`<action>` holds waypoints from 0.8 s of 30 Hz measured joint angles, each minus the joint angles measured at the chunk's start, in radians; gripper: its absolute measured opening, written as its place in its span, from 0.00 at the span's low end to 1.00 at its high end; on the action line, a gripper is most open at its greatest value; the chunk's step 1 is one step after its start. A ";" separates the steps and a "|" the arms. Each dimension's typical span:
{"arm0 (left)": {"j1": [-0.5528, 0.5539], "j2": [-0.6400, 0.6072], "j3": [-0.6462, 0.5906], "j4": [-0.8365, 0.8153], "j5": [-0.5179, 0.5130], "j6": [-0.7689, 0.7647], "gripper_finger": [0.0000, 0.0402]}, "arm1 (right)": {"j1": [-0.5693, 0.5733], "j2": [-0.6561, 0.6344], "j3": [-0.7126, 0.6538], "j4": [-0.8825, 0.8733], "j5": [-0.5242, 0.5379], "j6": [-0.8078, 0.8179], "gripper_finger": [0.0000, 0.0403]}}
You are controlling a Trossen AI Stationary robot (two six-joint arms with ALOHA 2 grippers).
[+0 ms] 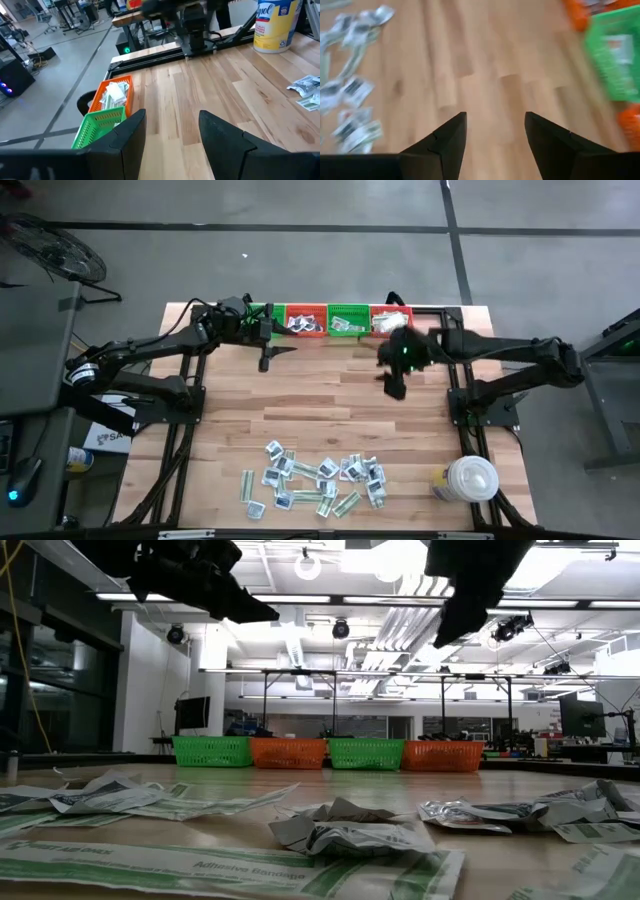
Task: Pick & Place First Aid Supplies
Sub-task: Put the gray towelette pack in the left orange bin
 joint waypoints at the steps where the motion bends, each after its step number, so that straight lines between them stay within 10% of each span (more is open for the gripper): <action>1: 0.000 0.000 0.000 -0.001 0.003 -0.004 0.45 | 0.034 0.001 0.000 -0.010 0.002 0.016 0.48; 24: -0.049 0.000 0.000 -0.022 -0.072 -0.109 0.45 | 0.694 0.076 -0.311 0.393 0.201 0.244 0.48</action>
